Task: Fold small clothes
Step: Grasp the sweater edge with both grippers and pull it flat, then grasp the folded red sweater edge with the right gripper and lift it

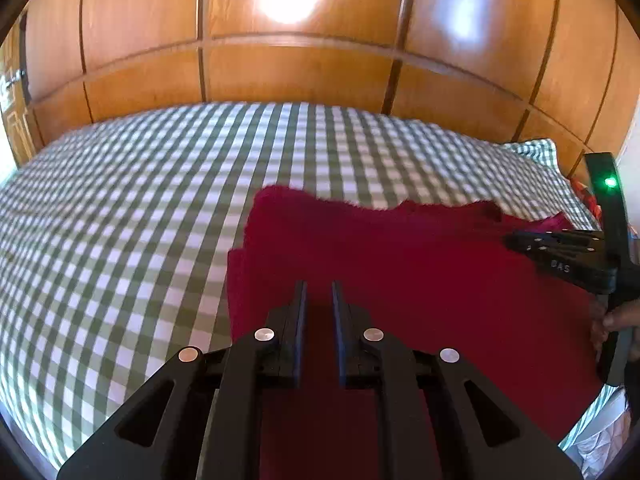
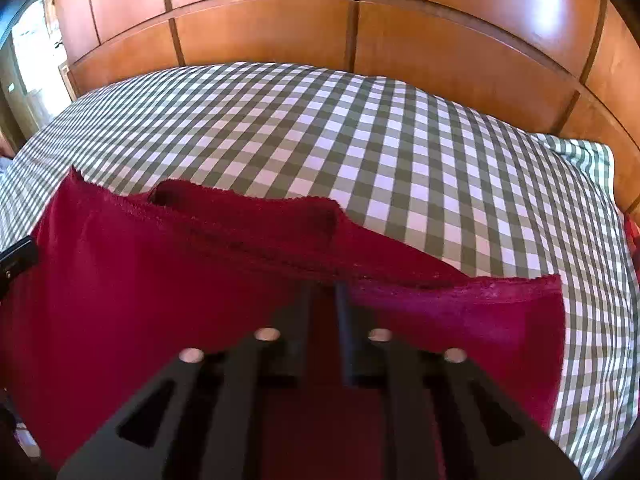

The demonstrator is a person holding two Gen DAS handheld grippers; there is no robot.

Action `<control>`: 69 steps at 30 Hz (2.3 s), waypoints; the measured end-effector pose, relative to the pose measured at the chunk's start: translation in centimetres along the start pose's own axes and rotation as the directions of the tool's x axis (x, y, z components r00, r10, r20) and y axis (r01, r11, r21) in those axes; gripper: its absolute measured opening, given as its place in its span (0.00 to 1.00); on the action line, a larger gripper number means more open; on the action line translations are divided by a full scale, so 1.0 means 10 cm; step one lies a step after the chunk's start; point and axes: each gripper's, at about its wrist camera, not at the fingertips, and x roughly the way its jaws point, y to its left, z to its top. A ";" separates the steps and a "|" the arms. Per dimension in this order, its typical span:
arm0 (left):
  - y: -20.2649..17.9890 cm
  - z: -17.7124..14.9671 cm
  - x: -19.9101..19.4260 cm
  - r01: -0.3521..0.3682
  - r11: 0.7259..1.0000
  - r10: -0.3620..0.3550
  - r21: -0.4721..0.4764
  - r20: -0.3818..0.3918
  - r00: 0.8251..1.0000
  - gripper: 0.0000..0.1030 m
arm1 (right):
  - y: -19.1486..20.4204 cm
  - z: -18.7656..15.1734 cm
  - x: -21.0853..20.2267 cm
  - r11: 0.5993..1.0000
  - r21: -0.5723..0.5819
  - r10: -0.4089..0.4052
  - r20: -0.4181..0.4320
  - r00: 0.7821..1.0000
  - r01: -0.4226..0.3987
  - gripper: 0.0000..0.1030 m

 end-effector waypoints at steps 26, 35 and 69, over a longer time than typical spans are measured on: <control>-0.20 0.43 0.31 0.062 0.994 -0.060 0.095 -0.025 0.998 0.30 | -0.18 -0.03 -0.01 0.990 0.140 -0.016 0.090 0.996 0.003 0.00; 0.20 0.26 0.74 0.025 0.995 -0.035 -0.100 -0.097 0.995 0.00 | -0.29 0.02 0.17 0.980 0.198 -0.047 0.085 0.995 0.029 0.00; -0.09 -0.47 -0.16 -0.071 0.996 0.071 -0.048 0.002 0.997 0.01 | -0.40 -1.16 -0.84 0.952 0.302 -0.080 0.115 0.990 0.042 0.71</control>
